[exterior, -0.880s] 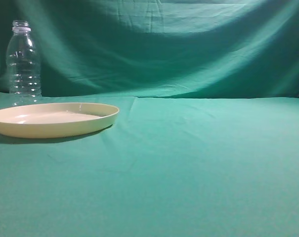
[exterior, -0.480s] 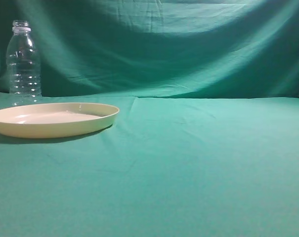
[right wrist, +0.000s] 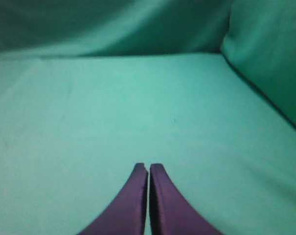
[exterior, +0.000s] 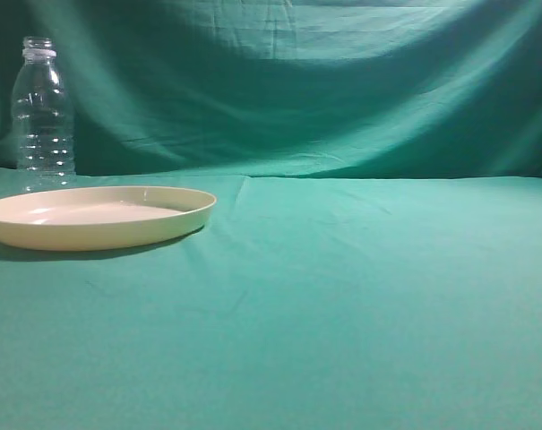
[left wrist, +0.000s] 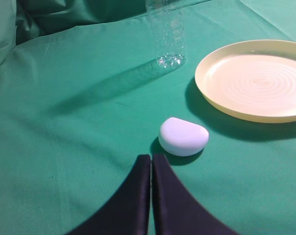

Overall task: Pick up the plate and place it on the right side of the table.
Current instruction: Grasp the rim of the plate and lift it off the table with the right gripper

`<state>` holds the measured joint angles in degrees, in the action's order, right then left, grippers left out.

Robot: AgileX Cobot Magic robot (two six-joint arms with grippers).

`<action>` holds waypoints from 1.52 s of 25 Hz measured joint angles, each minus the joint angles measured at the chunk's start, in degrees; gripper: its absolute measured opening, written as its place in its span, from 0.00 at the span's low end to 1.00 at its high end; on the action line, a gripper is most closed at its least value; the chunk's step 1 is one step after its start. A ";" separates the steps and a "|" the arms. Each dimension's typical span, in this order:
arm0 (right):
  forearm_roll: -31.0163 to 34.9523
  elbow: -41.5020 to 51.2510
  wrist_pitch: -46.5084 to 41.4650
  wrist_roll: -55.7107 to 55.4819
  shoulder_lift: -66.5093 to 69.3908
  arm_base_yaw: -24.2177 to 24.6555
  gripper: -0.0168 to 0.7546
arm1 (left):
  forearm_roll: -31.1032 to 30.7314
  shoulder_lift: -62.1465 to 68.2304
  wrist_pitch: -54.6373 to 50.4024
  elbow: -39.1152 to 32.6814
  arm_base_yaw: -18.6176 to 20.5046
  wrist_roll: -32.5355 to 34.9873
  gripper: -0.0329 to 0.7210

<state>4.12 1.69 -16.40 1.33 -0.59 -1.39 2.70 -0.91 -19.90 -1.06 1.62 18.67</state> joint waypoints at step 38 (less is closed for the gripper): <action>26.12 -44.75 -21.12 31.32 62.88 -11.20 0.02 | 0.00 0.00 0.00 0.00 0.00 0.00 0.04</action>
<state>30.24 -43.05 -37.52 32.65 62.28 -12.58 2.70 -0.91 -19.90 -1.06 1.62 18.67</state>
